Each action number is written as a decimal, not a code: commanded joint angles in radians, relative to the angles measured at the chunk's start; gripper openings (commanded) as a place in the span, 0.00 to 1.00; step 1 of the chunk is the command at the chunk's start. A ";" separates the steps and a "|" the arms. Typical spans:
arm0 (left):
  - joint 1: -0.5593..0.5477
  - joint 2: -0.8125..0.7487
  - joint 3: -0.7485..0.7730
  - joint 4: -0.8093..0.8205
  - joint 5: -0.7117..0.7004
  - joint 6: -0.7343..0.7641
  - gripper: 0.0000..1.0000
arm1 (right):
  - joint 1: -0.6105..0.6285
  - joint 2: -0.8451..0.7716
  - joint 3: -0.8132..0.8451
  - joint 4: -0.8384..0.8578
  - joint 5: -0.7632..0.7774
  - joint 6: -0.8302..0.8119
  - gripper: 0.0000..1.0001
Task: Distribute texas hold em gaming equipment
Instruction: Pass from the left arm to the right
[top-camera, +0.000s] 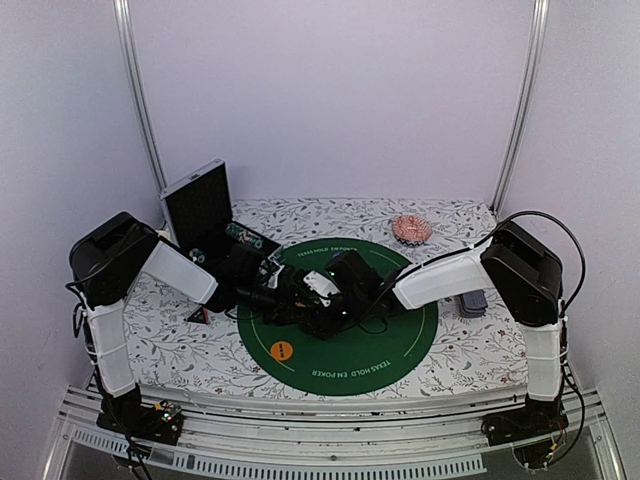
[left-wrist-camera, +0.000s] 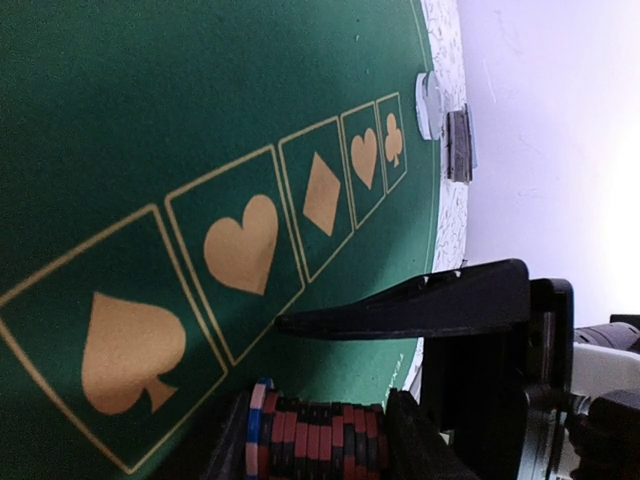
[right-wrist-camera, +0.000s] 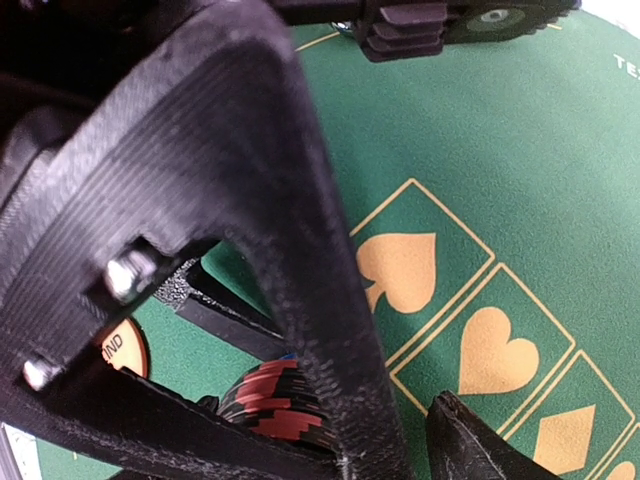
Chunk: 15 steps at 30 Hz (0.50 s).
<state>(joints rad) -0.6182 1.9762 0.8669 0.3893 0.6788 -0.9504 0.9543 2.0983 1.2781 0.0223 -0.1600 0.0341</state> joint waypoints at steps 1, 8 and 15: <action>0.032 0.064 -0.052 -0.164 -0.092 0.035 0.12 | -0.006 0.023 0.017 0.002 0.010 0.006 0.70; 0.032 0.067 -0.054 -0.162 -0.092 0.033 0.12 | -0.006 0.022 0.020 -0.001 0.011 0.006 0.50; 0.033 0.070 -0.055 -0.162 -0.092 0.029 0.15 | -0.004 0.045 0.056 -0.043 0.018 -0.006 0.37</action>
<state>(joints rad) -0.6094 1.9827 0.8631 0.4061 0.6865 -0.9569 0.9585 2.1025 1.2915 -0.0006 -0.1707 0.0410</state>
